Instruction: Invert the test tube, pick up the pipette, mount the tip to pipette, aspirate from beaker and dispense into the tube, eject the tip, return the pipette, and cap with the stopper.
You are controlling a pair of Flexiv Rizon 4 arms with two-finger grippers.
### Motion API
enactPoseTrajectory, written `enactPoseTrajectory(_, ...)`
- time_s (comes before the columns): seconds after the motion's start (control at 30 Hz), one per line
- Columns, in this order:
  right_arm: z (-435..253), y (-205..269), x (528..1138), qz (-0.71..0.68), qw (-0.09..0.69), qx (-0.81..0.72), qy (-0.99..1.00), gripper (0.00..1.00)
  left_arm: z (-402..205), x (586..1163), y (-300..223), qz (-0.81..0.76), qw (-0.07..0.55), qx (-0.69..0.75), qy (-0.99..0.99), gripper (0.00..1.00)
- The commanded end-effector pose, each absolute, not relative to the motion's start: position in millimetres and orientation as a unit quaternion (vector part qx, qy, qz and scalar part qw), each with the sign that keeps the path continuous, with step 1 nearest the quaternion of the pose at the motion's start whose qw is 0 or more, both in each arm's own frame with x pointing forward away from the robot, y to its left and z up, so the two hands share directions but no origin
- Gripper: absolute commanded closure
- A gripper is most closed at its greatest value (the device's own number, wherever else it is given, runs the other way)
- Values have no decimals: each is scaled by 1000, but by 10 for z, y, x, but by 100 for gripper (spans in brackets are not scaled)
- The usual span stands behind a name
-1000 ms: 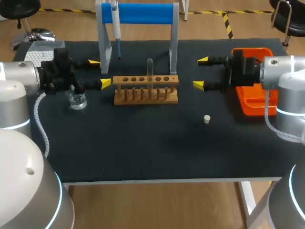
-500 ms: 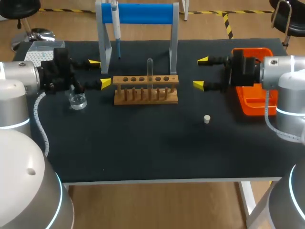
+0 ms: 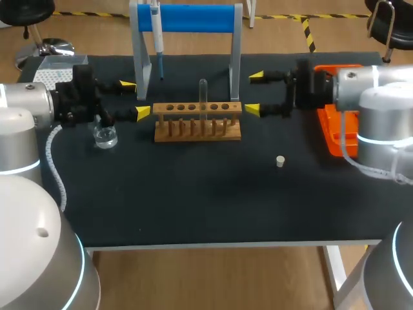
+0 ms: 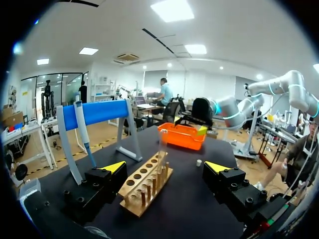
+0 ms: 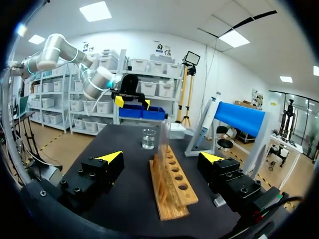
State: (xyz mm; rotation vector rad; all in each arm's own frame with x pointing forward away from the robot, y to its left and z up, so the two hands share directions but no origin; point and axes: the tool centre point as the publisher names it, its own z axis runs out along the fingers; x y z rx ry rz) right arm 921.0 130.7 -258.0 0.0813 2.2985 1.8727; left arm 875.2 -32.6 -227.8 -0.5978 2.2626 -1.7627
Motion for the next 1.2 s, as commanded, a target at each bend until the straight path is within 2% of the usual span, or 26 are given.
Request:
enactPoseTrajectory(0.03, -2643, 1562, 9417, 644, 46, 5, 764, 0, -2283, 8744, -323, -599, 107, -203, 767, 0)
enactPoseTrajectory(0.27, -2618, 1874, 9401, 667, 1, -3, 745, 0, -2283, 8744, -323, -599, 107, -203, 767, 0)
enactPoseTrajectory(0.87, -2751, 2258, 9282, 679, -21, -14, 734, 0, -2283, 8744, -323, -599, 107, -203, 767, 0)
enactPoseTrajectory(0.9, -2764, 2272, 9282, 678, -23, -14, 735, 1, -2283, 8744, -323, -599, 107, -203, 767, 0)
enactPoseTrajectory(0.93, -2774, 2287, 9283, 678, -23, -14, 734, 7, -2283, 8744, -323, -599, 107, -203, 767, 0)
enactPoseTrajectory(1.1, -2817, 2357, 9315, 678, -27, -15, 735, 16, -2283, 8744, -323, -599, 107, -203, 767, 0)
enactPoseTrajectory(1.2, -2821, 2391, 9360, 678, -26, -17, 735, 18, -2283, 8744, -323, -599, 107, -203, 767, 0)
